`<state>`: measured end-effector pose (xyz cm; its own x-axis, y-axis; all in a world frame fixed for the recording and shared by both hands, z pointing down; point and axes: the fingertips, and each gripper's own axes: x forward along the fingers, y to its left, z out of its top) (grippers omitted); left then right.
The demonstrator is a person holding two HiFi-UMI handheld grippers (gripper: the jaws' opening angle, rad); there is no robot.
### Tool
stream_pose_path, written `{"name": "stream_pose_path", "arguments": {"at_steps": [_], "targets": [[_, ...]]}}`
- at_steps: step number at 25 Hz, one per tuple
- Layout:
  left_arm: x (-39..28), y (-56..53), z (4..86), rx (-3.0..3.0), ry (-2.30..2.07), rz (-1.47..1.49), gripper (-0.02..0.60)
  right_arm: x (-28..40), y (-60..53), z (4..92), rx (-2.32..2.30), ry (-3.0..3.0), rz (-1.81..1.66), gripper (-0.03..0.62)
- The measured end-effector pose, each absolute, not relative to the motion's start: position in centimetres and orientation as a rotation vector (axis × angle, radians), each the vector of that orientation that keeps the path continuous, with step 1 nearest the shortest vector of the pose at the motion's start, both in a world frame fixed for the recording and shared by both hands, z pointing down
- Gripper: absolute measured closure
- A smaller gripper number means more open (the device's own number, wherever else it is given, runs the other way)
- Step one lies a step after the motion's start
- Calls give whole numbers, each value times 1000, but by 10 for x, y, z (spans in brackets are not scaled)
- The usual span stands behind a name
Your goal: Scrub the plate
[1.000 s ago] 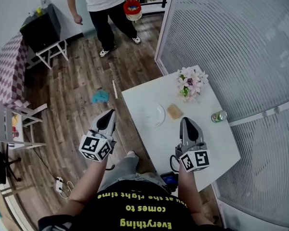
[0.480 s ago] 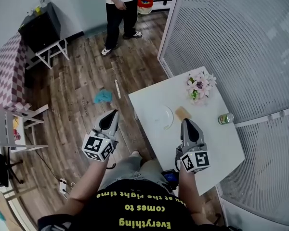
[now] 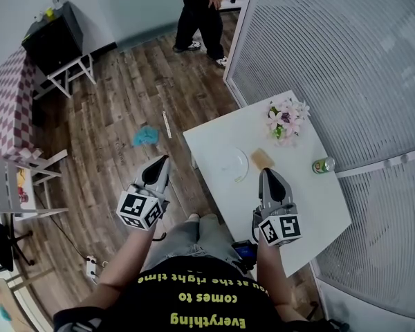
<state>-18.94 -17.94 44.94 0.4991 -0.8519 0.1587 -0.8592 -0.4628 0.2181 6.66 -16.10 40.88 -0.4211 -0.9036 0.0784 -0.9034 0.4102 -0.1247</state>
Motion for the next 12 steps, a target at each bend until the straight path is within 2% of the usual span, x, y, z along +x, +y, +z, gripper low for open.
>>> {"name": "stream_pose_path", "arguments": {"at_steps": [12], "targets": [[-173,-182,439,2467,-1449,26,581,75,-160,400,-1662,2683,-235,588]]}}
